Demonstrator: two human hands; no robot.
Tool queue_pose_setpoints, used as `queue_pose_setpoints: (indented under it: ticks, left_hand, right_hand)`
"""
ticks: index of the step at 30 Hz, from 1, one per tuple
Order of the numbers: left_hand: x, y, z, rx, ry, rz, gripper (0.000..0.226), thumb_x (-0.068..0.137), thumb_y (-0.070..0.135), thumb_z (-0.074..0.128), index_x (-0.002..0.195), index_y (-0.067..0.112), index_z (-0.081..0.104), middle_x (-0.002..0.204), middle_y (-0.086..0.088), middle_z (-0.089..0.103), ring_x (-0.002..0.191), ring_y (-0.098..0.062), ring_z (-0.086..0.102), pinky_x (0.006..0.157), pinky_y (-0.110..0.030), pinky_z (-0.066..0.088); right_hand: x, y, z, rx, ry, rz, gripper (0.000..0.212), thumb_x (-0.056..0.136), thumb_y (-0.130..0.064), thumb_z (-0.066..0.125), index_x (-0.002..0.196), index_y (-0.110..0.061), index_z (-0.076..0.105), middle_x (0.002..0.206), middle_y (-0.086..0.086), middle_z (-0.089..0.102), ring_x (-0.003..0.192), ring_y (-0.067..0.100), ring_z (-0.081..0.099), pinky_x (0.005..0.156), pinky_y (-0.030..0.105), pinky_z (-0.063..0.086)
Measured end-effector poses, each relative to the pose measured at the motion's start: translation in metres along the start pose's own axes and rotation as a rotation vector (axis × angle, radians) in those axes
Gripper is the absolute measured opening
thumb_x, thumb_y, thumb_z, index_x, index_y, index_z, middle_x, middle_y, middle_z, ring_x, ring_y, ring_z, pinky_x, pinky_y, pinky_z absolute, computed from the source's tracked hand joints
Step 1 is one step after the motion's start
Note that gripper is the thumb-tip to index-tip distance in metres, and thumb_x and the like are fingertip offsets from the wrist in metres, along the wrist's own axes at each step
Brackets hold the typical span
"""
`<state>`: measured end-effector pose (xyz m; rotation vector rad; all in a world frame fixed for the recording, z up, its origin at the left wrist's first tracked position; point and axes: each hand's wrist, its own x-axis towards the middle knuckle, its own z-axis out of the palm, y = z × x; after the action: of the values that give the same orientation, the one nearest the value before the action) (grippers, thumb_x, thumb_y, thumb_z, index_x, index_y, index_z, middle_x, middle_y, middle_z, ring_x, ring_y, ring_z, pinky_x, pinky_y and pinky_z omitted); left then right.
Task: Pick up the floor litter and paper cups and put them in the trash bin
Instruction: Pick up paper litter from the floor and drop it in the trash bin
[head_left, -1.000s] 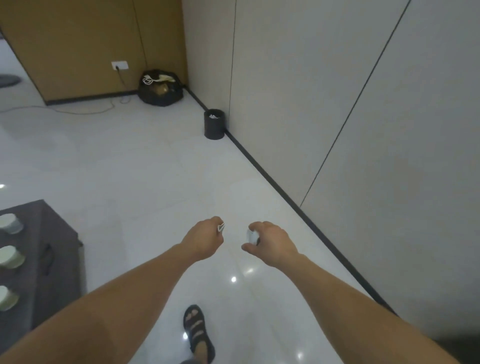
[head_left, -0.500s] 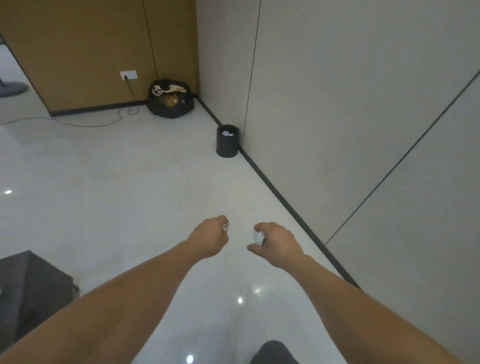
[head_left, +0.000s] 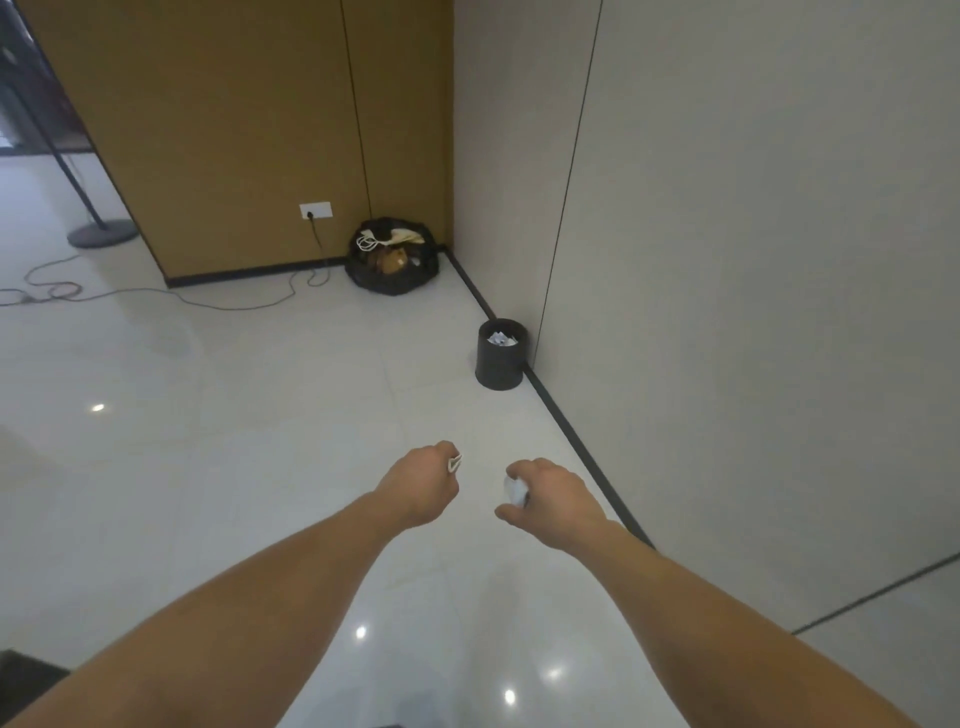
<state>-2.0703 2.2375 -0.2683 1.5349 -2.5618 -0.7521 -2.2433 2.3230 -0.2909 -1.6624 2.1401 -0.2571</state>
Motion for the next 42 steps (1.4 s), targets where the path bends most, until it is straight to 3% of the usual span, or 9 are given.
queue_pose_setpoints:
  ticks: [15, 21, 31, 35, 42]
  left_hand:
    - [0.291, -0.048, -0.083, -0.048, 0.006, 0.045, 0.021, 0.095, 0.02, 0.045, 0.113, 0.015, 0.055, 0.105, -0.009, 0.064, 0.091, -0.029, 0.06, 0.078, -0.035, 0.051]
    - [0.402, -0.078, -0.114, -0.023, -0.059, 0.048, 0.022, 0.096, 0.021, 0.043, 0.114, 0.013, 0.055, 0.102, -0.01, 0.064, 0.087, -0.028, 0.061, 0.066, -0.029, 0.044]
    - [0.608, -0.042, -0.115, -0.022, -0.122, 0.004, 0.021, 0.096, 0.017, 0.044, 0.112, 0.011, 0.056, 0.103, -0.012, 0.064, 0.089, -0.029, 0.061, 0.074, -0.033, 0.048]
    - [0.683, -0.021, -0.124, -0.043, -0.105, -0.039, 0.022, 0.096, 0.019, 0.046, 0.114, 0.012, 0.056, 0.104, -0.011, 0.065, 0.088, -0.027, 0.062, 0.078, -0.035, 0.051]
    - [0.803, -0.013, -0.125, -0.085, -0.133, -0.023, 0.023, 0.096, 0.023, 0.046, 0.111, 0.01, 0.057, 0.105, -0.011, 0.065, 0.091, -0.028, 0.06, 0.076, -0.032, 0.047]
  right_hand:
    - [0.292, -0.015, -0.072, -0.031, 0.025, 0.031, 0.06, 0.085, -0.05, 0.064, 0.137, -0.026, 0.047, 0.13, -0.002, 0.053, 0.113, 0.02, 0.054, 0.089, 0.028, 0.043]
    - [0.395, -0.018, -0.087, 0.022, 0.004, 0.087, 0.06, 0.085, -0.05, 0.065, 0.137, -0.025, 0.049, 0.128, -0.001, 0.055, 0.111, 0.019, 0.057, 0.092, 0.029, 0.043]
    - [0.593, 0.06, -0.125, 0.022, -0.057, 0.079, 0.06, 0.083, -0.051, 0.065, 0.135, -0.026, 0.049, 0.131, -0.001, 0.054, 0.115, 0.02, 0.055, 0.093, 0.03, 0.043]
    - [0.666, 0.088, -0.159, 0.047, -0.071, 0.041, 0.053, 0.082, -0.05, 0.067, 0.128, -0.027, 0.054, 0.125, -0.001, 0.058, 0.109, 0.02, 0.057, 0.087, 0.029, 0.045]
    - [0.776, 0.132, -0.189, 0.058, -0.123, 0.07, 0.059, 0.083, -0.047, 0.066, 0.136, -0.028, 0.05, 0.134, 0.001, 0.053, 0.117, 0.022, 0.054, 0.097, 0.03, 0.043]
